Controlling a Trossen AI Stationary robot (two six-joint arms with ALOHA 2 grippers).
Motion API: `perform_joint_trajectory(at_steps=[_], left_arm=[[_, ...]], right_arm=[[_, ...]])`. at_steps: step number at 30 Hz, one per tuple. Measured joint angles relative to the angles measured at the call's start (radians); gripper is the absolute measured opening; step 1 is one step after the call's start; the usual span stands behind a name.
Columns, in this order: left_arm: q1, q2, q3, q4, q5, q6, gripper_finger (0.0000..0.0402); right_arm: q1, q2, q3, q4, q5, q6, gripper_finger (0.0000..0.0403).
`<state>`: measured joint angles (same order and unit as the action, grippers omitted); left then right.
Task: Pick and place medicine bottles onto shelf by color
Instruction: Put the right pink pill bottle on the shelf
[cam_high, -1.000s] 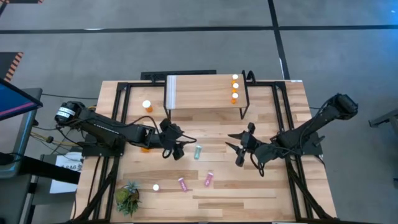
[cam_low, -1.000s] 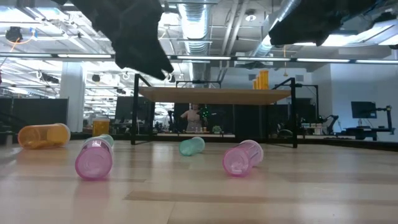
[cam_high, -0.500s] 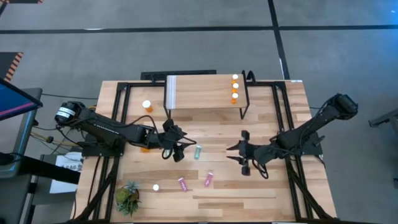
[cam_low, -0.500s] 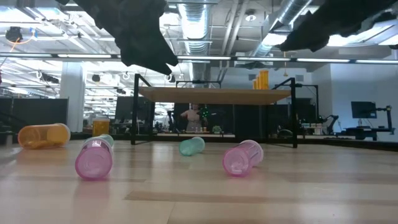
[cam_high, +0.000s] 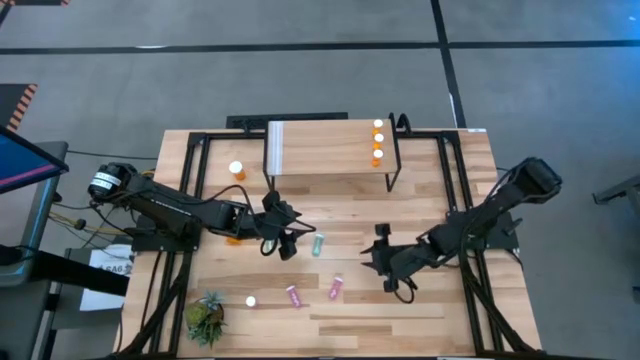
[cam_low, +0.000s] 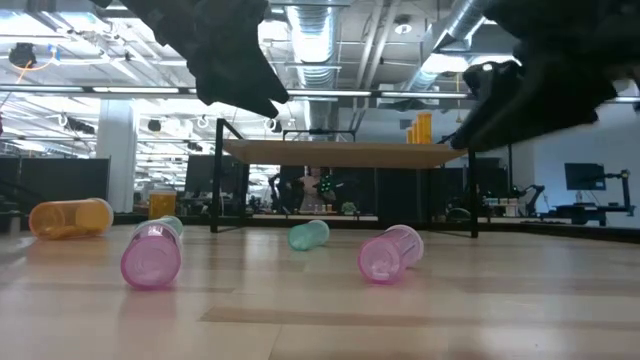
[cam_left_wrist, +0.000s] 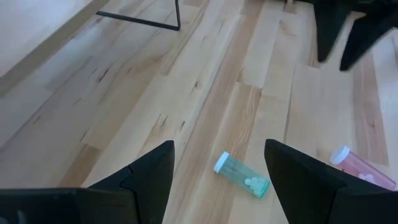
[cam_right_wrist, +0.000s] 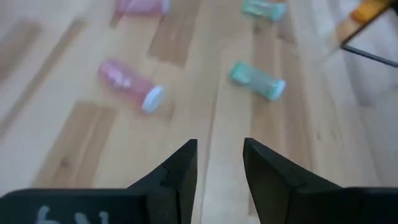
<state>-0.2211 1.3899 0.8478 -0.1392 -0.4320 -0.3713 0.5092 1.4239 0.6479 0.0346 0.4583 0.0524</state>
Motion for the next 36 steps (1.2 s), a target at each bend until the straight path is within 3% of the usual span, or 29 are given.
perform_joint_trajectory(at_steps=[8, 20, 25, 32, 36], left_arm=[[0.000, 0.000, 0.000, 0.000, 0.000, 0.015, 0.0238], [0.000, 0.000, 0.000, 0.002, -0.001, 0.019, 0.0238], [0.000, 0.000, 0.000, 0.002, -0.001, 0.020, 0.0238], [0.000, 0.000, 0.000, 0.003, -0.001, 0.030, 0.0238], [0.000, 0.000, 0.000, 0.002, 0.002, 0.031, 0.0238]], right_arm=[[0.012, 0.085, 0.032, 0.007, -0.008, -0.059, 0.0138], [0.010, 0.087, 0.077, -0.017, -0.013, -0.086, 0.0122], [0.010, 0.087, 0.077, 0.016, -0.102, -0.106, 0.0120], [0.014, 0.087, 0.077, 0.038, -0.134, -0.199, 0.0120], [-0.012, 0.087, 0.032, 0.154, -0.199, -0.246, 0.0120]])
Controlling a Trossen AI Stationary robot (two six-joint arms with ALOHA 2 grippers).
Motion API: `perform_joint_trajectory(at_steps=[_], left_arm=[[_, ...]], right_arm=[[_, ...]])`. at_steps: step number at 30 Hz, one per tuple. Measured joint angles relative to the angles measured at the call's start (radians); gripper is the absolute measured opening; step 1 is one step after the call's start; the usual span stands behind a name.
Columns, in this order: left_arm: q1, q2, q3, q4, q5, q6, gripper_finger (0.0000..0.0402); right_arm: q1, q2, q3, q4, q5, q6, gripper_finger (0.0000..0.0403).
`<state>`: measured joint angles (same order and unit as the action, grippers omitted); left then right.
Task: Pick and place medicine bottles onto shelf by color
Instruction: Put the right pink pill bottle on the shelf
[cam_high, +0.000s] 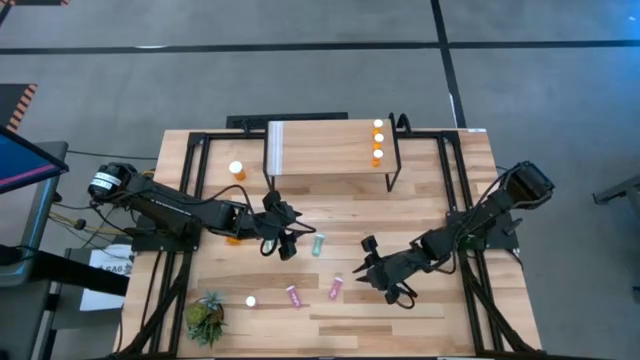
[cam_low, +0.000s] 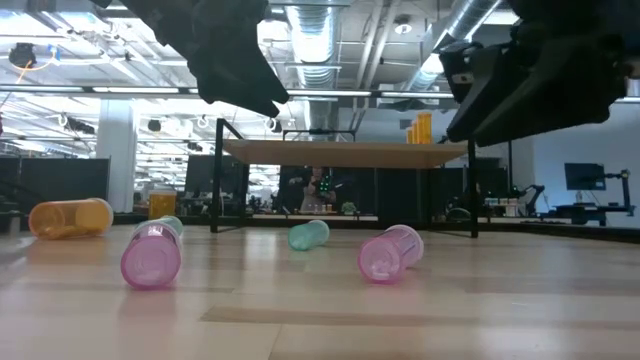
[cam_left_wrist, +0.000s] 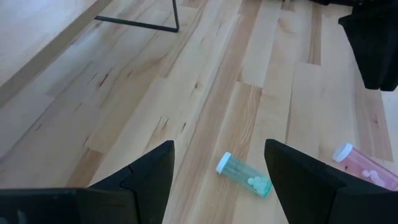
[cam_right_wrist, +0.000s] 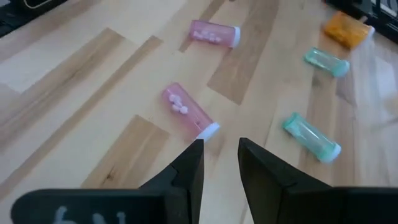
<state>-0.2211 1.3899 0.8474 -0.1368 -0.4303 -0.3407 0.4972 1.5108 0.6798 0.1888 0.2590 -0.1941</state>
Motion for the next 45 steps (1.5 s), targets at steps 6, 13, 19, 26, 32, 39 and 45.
perform_joint_trajectory(at_steps=[6, 13, 19, 26, 32, 39, 45], left_arm=[[0.000, 0.000, 0.000, -0.003, 0.004, 0.004, 0.0238], [0.000, 0.000, 0.000, -0.002, 0.003, 0.008, 0.0238], [0.000, 0.000, 0.000, 0.014, 0.003, 0.008, 0.0238], [0.000, 0.000, 0.000, 0.021, 0.003, 0.015, 0.0238], [0.000, 0.000, 0.000, 0.019, 0.015, 0.015, 0.0238], [0.000, 0.000, 0.000, 0.008, 0.024, 0.019, 0.0238], [0.000, 0.000, 0.000, 0.017, 0.024, 0.019, 0.0238]], right_arm=[[-0.061, 0.000, -0.056, 0.037, -0.063, 0.007, 0.0120], [-0.109, 0.000, -0.075, 0.162, -0.236, -0.008, 0.0120], [-0.120, 0.000, -0.075, 0.197, -0.261, -0.040, 0.0120], [-0.113, 0.113, -0.018, 0.309, -0.261, -0.043, 0.0124], [-0.129, 0.263, 0.078, 0.281, -0.273, -0.019, 0.0154], [-0.142, 0.261, 0.108, 0.255, -0.318, 0.026, 0.0218], [-0.157, 0.278, 0.106, 0.182, -0.318, 0.055, 0.0253]])
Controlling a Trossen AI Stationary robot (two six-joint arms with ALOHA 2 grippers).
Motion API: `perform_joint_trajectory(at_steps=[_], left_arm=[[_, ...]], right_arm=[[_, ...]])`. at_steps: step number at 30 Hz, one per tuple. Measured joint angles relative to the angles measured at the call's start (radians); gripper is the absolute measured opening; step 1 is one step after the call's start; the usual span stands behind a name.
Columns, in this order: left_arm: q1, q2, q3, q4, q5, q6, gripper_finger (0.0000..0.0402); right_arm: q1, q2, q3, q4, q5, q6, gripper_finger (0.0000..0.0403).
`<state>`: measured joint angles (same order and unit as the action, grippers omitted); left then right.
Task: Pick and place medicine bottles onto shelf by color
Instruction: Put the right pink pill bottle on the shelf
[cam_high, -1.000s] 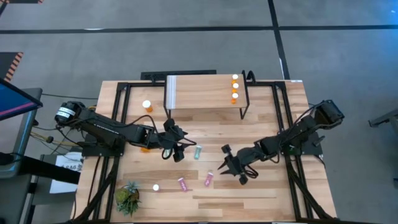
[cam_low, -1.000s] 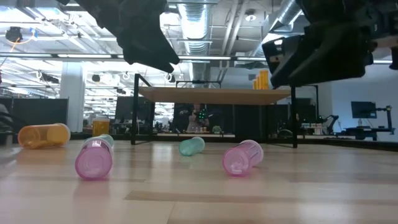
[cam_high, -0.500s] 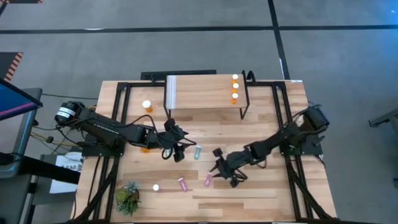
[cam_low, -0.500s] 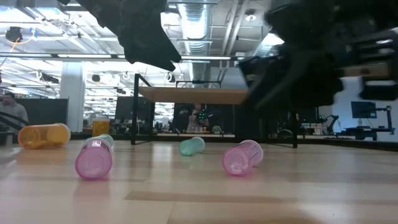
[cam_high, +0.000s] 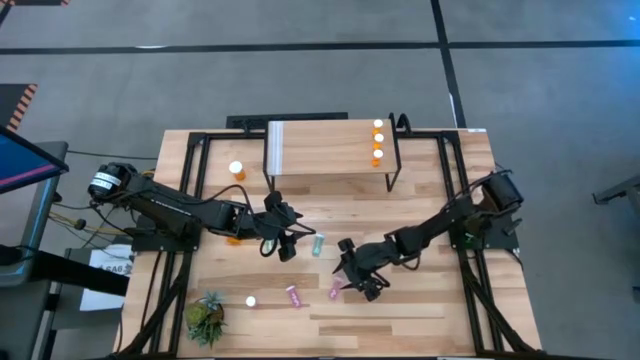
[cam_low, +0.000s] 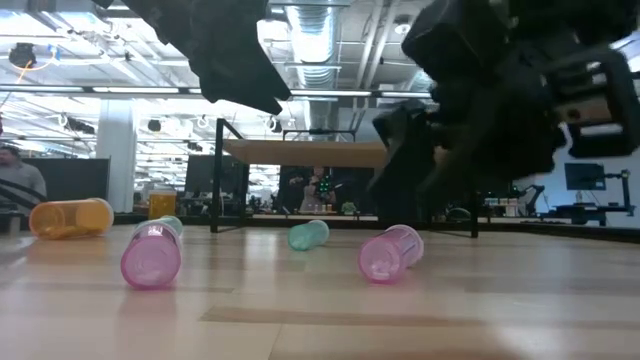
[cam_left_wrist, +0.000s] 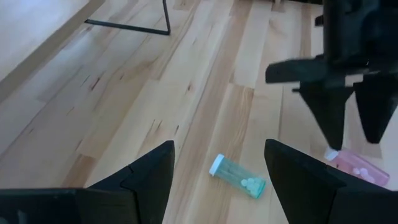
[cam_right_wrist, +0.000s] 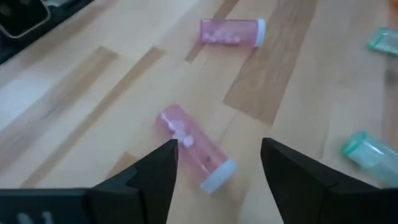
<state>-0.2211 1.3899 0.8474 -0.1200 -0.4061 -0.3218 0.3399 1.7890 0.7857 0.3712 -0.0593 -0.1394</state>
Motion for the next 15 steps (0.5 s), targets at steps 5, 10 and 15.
perform_joint_trajectory(at_steps=[5, 10, 15], left_arm=[[0.000, 0.000, 0.000, 0.002, 0.000, 0.000, 0.0238], [0.000, 0.000, 0.000, 0.006, 0.000, 0.000, 0.0238], [0.000, 0.000, 0.000, 0.005, 0.000, -0.001, 0.0238]], right_arm=[[0.000, 0.048, 0.002, -0.005, 0.000, -0.015, 0.0255], [-0.002, 0.069, 0.002, -0.006, 0.000, -0.016, 0.0255], [-0.002, 0.081, 0.002, -0.008, 0.000, -0.018, 0.0255]])
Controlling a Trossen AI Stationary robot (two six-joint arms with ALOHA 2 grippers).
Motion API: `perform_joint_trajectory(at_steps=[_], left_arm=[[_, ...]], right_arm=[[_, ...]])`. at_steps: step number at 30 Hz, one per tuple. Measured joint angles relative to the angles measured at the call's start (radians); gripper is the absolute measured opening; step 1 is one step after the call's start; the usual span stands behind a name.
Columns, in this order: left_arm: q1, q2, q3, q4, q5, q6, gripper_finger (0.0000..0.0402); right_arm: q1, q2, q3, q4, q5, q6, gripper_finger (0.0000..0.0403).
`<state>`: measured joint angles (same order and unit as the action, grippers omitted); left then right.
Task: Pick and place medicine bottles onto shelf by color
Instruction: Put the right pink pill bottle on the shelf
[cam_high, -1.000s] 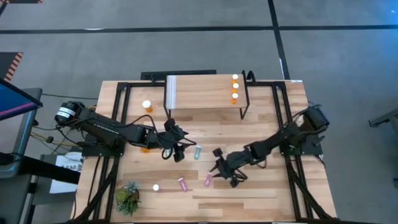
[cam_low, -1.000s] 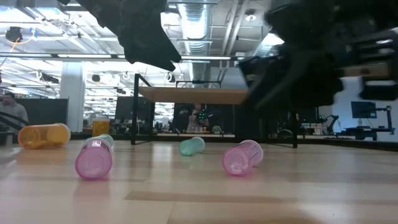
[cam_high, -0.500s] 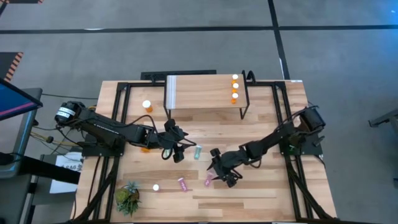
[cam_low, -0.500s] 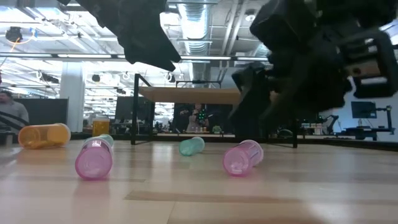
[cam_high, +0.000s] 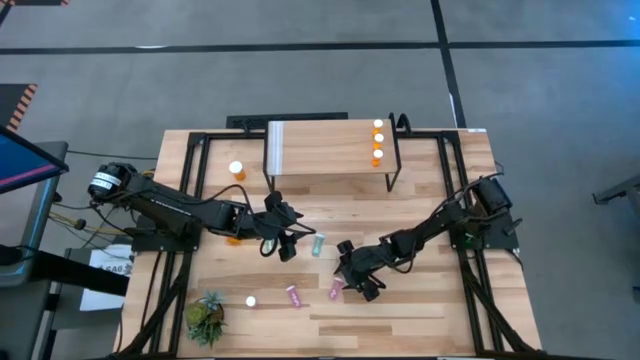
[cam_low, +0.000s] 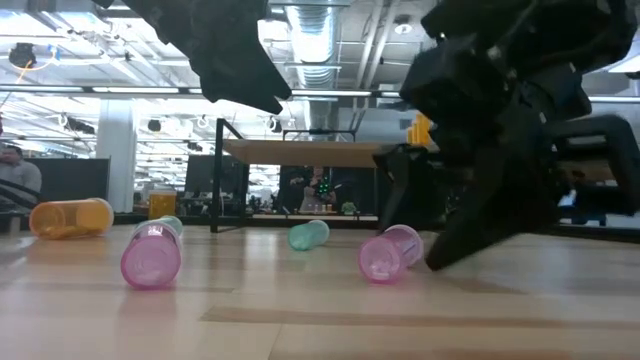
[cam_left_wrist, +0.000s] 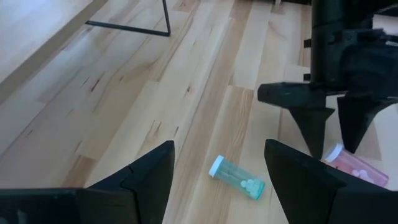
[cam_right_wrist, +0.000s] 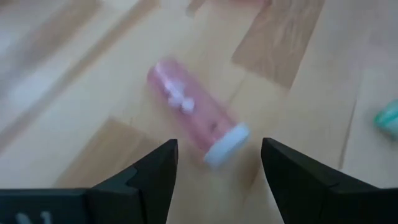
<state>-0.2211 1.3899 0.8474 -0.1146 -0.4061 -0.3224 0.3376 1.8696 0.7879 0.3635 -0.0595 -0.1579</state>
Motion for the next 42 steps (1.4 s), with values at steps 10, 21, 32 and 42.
perform_joint_trajectory(at_steps=[10, 21, 32, 42], left_arm=[[0.000, 0.000, 0.000, -0.001, 0.000, -0.001, 0.0238], [0.000, 0.000, 0.000, -0.001, 0.000, 0.000, 0.0238], [0.000, 0.000, 0.000, -0.001, 0.000, 0.000, 0.0238], [0.000, 0.000, 0.000, -0.001, 0.000, 0.001, 0.0238]], right_arm=[[0.001, 0.000, -0.002, -0.004, -0.003, -0.033, 0.0207], [0.001, 0.000, -0.002, -0.008, -0.006, -0.034, 0.0118], [0.001, 0.000, -0.002, -0.007, -0.003, -0.034, 0.0107], [-0.012, -0.006, -0.002, -0.012, 0.007, -0.034, 0.0107]])
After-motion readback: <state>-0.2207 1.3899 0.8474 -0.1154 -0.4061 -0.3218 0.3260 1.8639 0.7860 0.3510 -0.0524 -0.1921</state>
